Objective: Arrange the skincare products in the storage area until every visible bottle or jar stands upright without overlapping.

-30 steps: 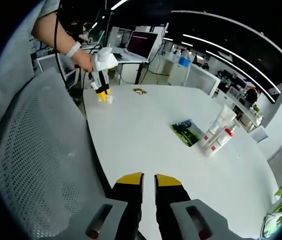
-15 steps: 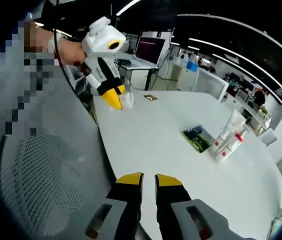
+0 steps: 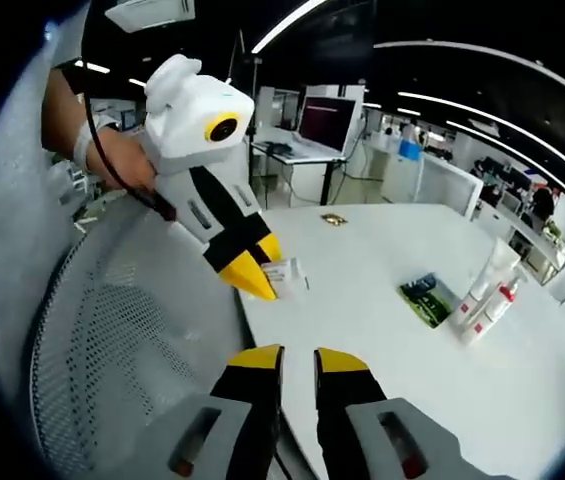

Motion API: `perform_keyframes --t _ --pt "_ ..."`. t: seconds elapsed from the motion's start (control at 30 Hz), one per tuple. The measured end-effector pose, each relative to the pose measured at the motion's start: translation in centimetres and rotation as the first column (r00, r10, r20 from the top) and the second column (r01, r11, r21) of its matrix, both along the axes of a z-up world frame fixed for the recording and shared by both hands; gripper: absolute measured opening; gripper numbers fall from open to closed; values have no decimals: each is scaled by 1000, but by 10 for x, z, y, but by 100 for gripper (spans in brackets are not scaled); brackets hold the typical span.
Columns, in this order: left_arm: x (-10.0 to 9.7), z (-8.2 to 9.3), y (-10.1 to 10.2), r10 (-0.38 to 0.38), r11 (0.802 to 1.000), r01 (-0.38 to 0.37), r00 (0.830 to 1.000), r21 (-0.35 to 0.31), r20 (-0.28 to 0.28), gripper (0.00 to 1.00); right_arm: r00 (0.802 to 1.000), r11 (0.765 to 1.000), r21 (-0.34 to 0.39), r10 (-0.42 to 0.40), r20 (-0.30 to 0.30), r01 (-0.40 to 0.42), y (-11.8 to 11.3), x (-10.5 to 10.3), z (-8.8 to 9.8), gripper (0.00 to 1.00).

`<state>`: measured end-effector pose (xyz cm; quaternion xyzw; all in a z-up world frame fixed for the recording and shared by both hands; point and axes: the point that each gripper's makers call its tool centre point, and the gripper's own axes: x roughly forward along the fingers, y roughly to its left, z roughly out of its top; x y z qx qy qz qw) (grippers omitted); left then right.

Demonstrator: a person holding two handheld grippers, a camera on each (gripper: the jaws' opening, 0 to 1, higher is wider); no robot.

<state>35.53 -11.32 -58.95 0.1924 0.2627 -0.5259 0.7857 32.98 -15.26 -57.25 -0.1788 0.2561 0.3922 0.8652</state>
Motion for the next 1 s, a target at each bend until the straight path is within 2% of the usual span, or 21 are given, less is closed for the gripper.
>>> perform_keyframes --t 0.1,0.13,0.2,0.23,0.27,0.3,0.33,0.4,0.47,0.5,0.6,0.67,0.73,0.8,0.87,1.0 --pt "-7 2 -10 -43 999 43 999 -8 21 2 1000 1000 4 7 5 -7 1 0 1 7" --pt "-15 -1 -15 -81 997 80 996 21 24 2 1000 1000 19 12 3 -12 3 0 3 8" --pt "-22 -2 -22 -100 995 99 994 26 45 2 1000 1000 21 11 -9 -11 3 0 1 9" --pt "-25 -5 -22 -116 992 113 991 52 60 2 1000 1000 12 13 -14 -13 2 -1 0 9" --pt "-27 -8 -22 -153 985 142 982 100 108 2 1000 1000 12 19 -16 -18 3 -2 -1 8" --pt "-28 -9 -23 -171 981 157 977 114 128 2 999 999 17 30 -29 -30 5 -5 -2 7" --pt "-33 -15 -23 -220 968 196 963 157 155 2 999 999 17 40 -27 -39 7 -6 -2 5" --pt "-37 -23 -19 -264 949 224 950 223 169 2 997 998 5 64 -32 -64 11 -10 -4 1" --pt "-36 -22 -18 -244 956 210 956 205 160 2 995 996 -12 89 -47 -89 14 -14 -8 0" --pt "-30 -17 -17 -208 968 178 963 178 170 2 994 994 -46 102 -39 -104 13 -15 -11 0" --pt "-24 -9 -16 -184 976 155 962 154 202 2 993 991 -73 110 -40 -112 13 -15 -15 0" --pt "-29 -11 -18 -201 972 170 959 160 202 2 995 993 -59 102 -16 -102 12 -12 -10 3" --pt "-32 -12 -18 -221 967 185 953 177 209 2 995 994 -38 98 -30 -99 13 -13 -10 3" --pt "-33 -12 -19 -228 965 195 952 174 202 2 994 993 -48 103 -38 -105 13 -15 -12 2" --pt "-37 -10 -23 -256 960 222 941 171 219 2 992 991 -56 121 -31 -122 15 -18 -12 2" --pt "-41 -10 -23 -276 956 244 936 166 216 2 991 990 -65 127 -35 -129 14 -20 -13 1"
